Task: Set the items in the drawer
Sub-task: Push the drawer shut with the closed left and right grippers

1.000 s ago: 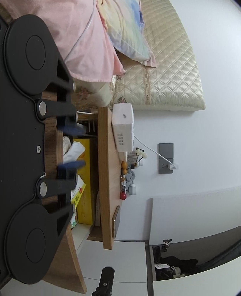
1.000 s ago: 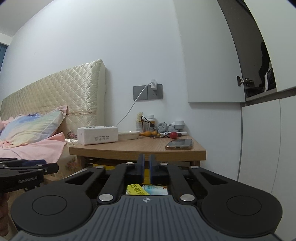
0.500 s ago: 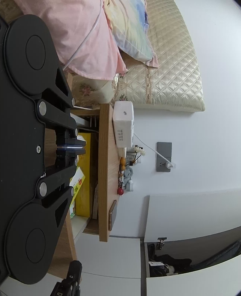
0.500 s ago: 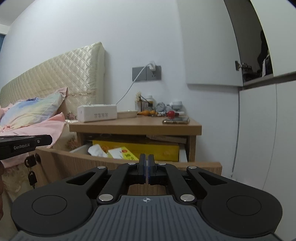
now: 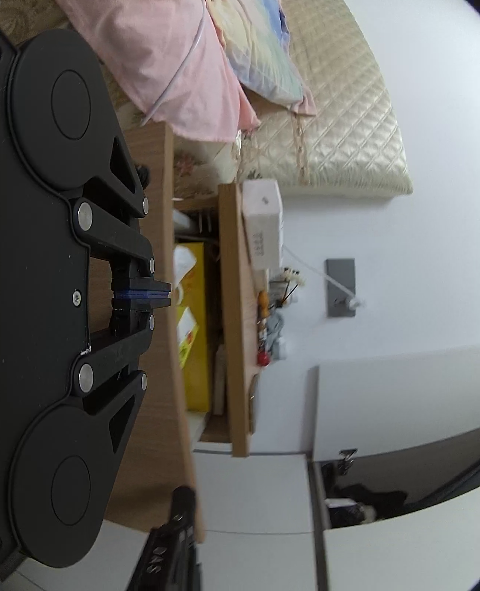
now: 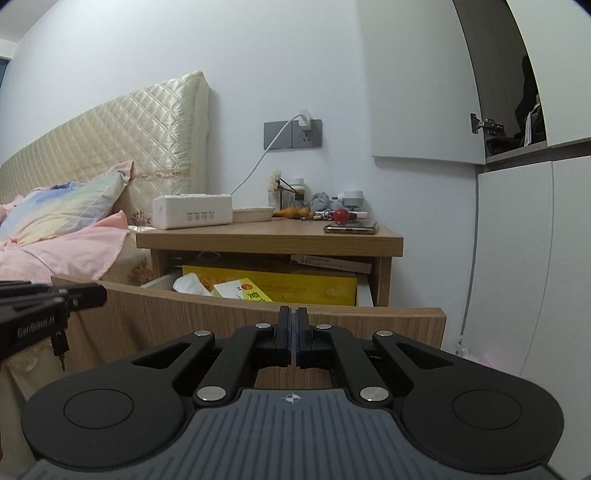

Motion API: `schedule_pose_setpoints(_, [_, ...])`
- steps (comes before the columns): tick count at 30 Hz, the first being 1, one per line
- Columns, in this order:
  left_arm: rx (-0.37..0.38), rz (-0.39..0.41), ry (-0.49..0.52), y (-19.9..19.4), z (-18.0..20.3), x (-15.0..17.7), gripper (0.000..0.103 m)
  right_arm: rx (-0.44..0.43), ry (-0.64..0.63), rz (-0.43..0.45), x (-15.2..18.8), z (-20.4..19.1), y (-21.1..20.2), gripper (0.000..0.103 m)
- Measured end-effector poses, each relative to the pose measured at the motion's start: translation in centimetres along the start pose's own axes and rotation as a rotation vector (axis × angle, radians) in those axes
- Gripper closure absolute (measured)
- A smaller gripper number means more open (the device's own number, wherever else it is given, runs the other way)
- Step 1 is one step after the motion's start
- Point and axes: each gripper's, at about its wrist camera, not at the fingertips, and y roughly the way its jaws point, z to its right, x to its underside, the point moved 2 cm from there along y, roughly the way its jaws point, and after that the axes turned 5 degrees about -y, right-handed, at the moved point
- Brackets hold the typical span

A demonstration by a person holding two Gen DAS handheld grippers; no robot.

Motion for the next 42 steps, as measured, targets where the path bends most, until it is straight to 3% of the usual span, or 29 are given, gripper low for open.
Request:
schedule_pose_setpoints(7, [-0.001, -0.060, 0.012, 0.7, 0.3, 1.3, 0.103, 0.008, 0.000, -0.007, 0.1, 0.1, 0.5, 0.101])
schedule_pose_setpoints(20, [-0.055, -0.099, -0.001, 1.8, -0.5, 1.7, 0.103, 0.016, 0.004, -0.010, 0.3, 0.4, 0.7, 0.101])
schedule_pose_setpoints(42, [-0.091, -0.093, 0.031, 3.7, -1.3, 1.4, 0.103, 0.037, -0.012, 0.013, 0.1, 0.6, 2.1, 0.102])
